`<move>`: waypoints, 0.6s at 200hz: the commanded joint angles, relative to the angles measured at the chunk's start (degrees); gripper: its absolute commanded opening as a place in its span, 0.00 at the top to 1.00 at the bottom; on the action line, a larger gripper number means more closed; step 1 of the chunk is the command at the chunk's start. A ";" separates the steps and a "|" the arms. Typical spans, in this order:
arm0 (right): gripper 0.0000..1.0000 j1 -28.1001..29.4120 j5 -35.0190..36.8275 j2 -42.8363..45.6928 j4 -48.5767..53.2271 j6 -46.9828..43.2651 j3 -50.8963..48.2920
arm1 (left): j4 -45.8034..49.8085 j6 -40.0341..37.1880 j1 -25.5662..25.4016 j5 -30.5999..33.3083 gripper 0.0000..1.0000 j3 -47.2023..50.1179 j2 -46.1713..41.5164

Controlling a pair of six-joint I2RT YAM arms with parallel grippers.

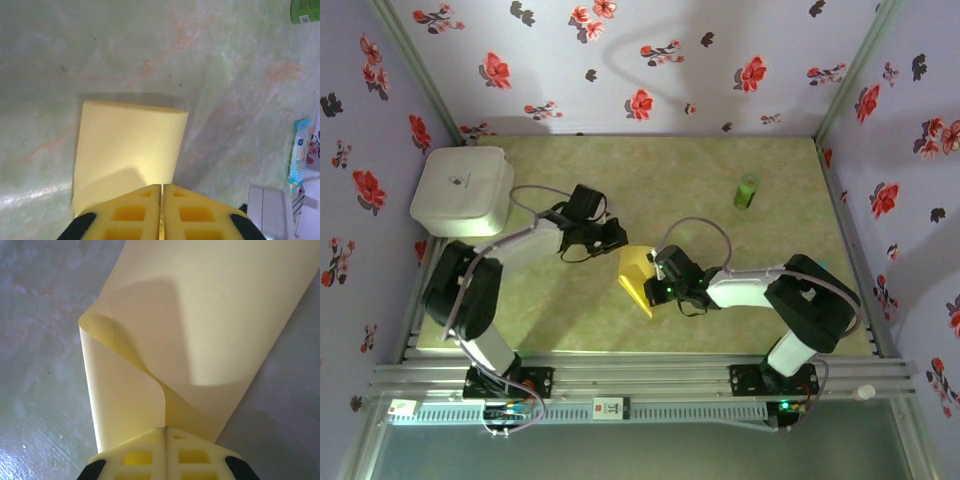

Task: Fold a paper plane with a square sheet of paper (pick it up from the middle)
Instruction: Third fold the triangle at the center of the table.

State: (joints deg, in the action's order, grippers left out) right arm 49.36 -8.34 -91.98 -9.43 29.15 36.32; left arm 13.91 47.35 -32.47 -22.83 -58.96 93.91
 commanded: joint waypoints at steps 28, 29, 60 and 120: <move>1.00 -1.46 0.87 -0.97 -1.03 0.46 -1.18 | -15.53 10.62 -0.98 0.11 1.00 15.10 -10.78; 1.00 -1.46 0.87 -0.99 -1.03 0.47 -1.22 | -15.99 10.86 -1.09 0.13 1.00 15.41 -10.90; 1.00 -1.98 0.61 -1.19 -1.22 0.56 -1.16 | -29.16 17.10 -3.77 0.60 1.00 24.32 -12.99; 1.00 -2.13 0.09 -2.50 -1.03 0.63 -0.30 | -41.98 22.72 -7.32 1.01 1.00 28.28 -6.35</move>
State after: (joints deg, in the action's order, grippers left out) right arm 47.86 -8.38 -92.88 -11.86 29.15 36.10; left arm -19.68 66.74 -39.29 -22.48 -30.96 85.01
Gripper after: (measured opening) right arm 0.046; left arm 0.048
